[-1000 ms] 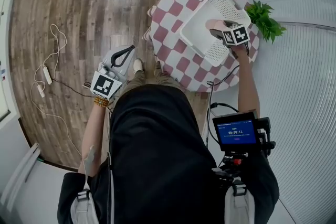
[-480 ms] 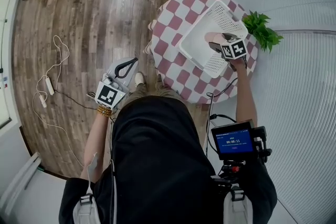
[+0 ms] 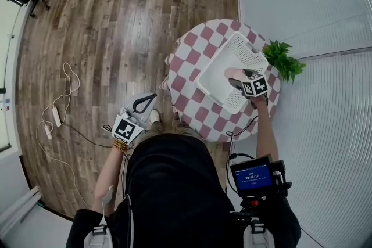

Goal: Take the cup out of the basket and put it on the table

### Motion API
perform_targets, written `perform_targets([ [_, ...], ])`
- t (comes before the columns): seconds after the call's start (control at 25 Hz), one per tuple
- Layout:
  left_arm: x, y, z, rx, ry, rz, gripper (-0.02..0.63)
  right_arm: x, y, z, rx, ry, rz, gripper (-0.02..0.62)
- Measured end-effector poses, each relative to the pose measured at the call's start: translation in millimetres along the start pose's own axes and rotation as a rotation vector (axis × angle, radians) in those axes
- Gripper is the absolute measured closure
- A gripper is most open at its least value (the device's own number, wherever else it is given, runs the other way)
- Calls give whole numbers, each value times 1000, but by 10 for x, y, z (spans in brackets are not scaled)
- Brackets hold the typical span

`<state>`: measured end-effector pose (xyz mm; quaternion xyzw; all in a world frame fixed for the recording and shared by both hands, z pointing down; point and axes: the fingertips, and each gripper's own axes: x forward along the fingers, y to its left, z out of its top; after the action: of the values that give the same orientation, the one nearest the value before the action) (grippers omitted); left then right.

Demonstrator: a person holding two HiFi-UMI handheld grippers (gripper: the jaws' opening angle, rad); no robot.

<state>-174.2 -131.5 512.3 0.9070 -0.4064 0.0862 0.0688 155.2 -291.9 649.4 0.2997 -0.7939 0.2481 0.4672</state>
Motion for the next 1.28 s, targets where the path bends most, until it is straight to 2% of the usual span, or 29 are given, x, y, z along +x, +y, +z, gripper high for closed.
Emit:
perform_targets([
  [0.68,22,-53,0,-11,6,-33,604,-317,159,138,56,-153,-5,215],
  [1.04,88,-81,57,29,-4,-75,604,-481,357,187,88,-249,2,215],
  [1.28,171,-116,107,35,-9,-107,604,-635,429,221,152,-343,8,215],
])
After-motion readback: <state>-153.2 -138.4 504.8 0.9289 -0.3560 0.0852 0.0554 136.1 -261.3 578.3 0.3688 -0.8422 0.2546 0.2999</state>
